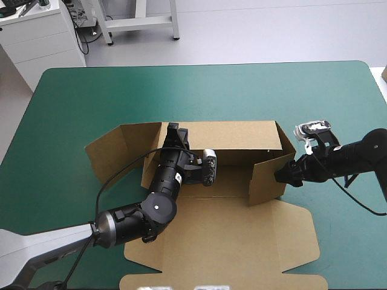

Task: Fold the box

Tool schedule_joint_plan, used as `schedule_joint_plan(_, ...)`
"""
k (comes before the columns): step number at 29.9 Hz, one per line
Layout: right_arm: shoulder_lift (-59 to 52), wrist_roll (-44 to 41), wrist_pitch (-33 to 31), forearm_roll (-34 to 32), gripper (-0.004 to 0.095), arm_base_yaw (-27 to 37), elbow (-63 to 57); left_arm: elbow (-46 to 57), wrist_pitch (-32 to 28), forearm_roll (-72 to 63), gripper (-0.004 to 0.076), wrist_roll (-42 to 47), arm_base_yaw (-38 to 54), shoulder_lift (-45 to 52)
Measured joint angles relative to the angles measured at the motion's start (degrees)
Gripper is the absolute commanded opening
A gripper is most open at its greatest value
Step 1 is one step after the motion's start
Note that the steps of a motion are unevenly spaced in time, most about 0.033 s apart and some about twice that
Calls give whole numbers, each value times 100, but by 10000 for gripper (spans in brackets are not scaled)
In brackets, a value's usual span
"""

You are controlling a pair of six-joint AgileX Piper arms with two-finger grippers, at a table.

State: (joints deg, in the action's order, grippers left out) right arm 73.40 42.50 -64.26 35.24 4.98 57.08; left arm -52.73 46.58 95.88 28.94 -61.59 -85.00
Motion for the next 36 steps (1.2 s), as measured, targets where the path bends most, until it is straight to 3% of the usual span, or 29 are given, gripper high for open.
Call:
schedule_joint_plan(15, 0, 1249, 572, 994, 694, -20, -487, 0, -21, 0, -32, 18, 0, 0)
schedule_joint_plan(20, -4, 1235, 939, 963, 693, -388, -487, 0, -21, 0, -32, 18, 0, 0)
schedule_joint_plan(26, -16, 516, 1740, 505, 639, -1060, -487, 0, -21, 0, -32, 18, 0, -6)
schedule_joint_plan(31, -24, 87, 2354, 157, 481, -1453, -487, 0, 46, -13, -32, 18, 0, -6)
schedule_joint_plan(36, -11, -181, 2681, -50, 154, -1528, -491, 0, 106, -21, -32, 18, 0, -6)
